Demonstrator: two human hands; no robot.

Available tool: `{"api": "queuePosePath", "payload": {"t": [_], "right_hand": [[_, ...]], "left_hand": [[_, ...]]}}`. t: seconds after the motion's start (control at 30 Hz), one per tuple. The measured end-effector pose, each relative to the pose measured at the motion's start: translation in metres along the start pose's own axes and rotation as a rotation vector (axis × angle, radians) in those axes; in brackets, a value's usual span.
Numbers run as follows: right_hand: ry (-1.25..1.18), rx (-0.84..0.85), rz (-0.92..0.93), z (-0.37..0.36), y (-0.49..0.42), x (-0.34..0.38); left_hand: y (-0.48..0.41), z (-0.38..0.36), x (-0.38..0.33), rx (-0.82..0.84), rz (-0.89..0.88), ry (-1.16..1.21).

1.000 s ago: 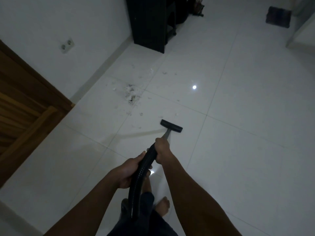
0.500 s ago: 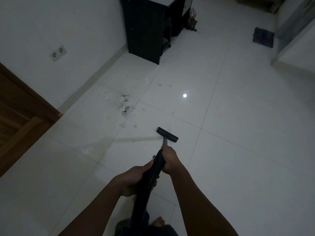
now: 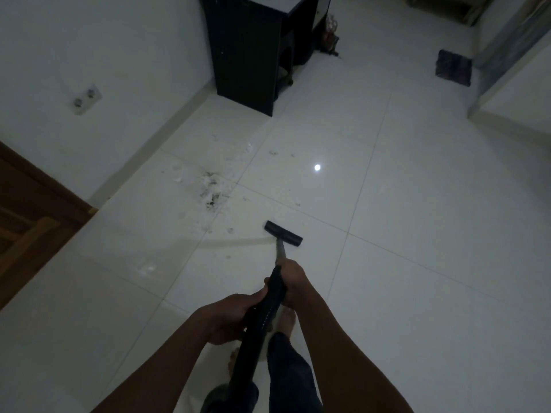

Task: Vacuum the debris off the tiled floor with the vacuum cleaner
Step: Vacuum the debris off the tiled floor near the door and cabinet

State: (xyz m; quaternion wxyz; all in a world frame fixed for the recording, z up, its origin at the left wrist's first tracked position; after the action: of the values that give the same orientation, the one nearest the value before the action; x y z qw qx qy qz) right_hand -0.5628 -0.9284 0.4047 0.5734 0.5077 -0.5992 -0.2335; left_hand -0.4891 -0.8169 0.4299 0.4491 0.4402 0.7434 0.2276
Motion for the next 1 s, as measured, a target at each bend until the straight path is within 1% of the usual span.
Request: {"api": "queuePosePath", "payload": {"t": [0.13, 0.23, 0.3, 0.37, 0.43, 0.57, 0.67, 0.77, 0.83, 0.9, 0.93, 1.0], "right_hand": [[0.017, 0.001, -0.007, 0.001, -0.020, 0.023], [0.013, 0.010, -0.011, 0.004, -0.034, 0.053], [-0.001, 0.024, -0.007, 0.005, -0.040, 0.066], [0.010, 0.044, -0.013, 0.007, -0.048, 0.081], [0.036, 0.041, -0.026, 0.013, -0.060, 0.091], [0.097, 0.043, -0.025, 0.018, -0.078, 0.121], [0.115, 0.050, -0.004, 0.024, -0.090, 0.142], [0.125, 0.051, -0.031, 0.029, -0.096, 0.145], [0.143, 0.059, -0.042, 0.028, -0.100, 0.148], [0.157, 0.062, -0.035, 0.026, -0.106, 0.158], [0.159, 0.063, -0.027, 0.025, -0.109, 0.163], [0.135, 0.064, -0.004, 0.022, -0.112, 0.172]], "left_hand": [[-0.021, 0.012, -0.018, -0.064, 0.027, -0.019], [-0.034, 0.019, -0.043, -0.106, -0.012, 0.065], [-0.037, 0.021, -0.058, -0.061, -0.069, 0.157], [-0.044, 0.024, -0.071, -0.005, -0.108, 0.186], [-0.053, 0.026, -0.083, -0.019, -0.092, 0.169], [-0.074, 0.025, -0.110, -0.096, -0.102, 0.177], [-0.085, 0.030, -0.124, -0.063, -0.134, 0.254], [-0.088, 0.032, -0.126, -0.023, -0.096, 0.282], [-0.094, 0.035, -0.128, -0.088, -0.073, 0.254], [-0.101, 0.036, -0.135, -0.165, -0.090, 0.228], [-0.104, 0.038, -0.139, -0.184, -0.111, 0.240], [-0.107, 0.038, -0.148, -0.166, -0.160, 0.312]]}}
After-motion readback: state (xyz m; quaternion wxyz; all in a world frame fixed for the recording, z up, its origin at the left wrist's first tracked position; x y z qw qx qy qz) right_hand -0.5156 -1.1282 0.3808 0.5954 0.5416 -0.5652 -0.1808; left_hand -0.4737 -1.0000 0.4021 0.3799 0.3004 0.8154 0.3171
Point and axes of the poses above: each hand's wrist, its own y-axis away from the middle knuckle, its own z-axis out of the back of the hand, x = y × z, the point moved 7 cm from there along -y, towards the middle knuckle, and after that the axes turned 13 degrees about x, right-handed, at the moved point
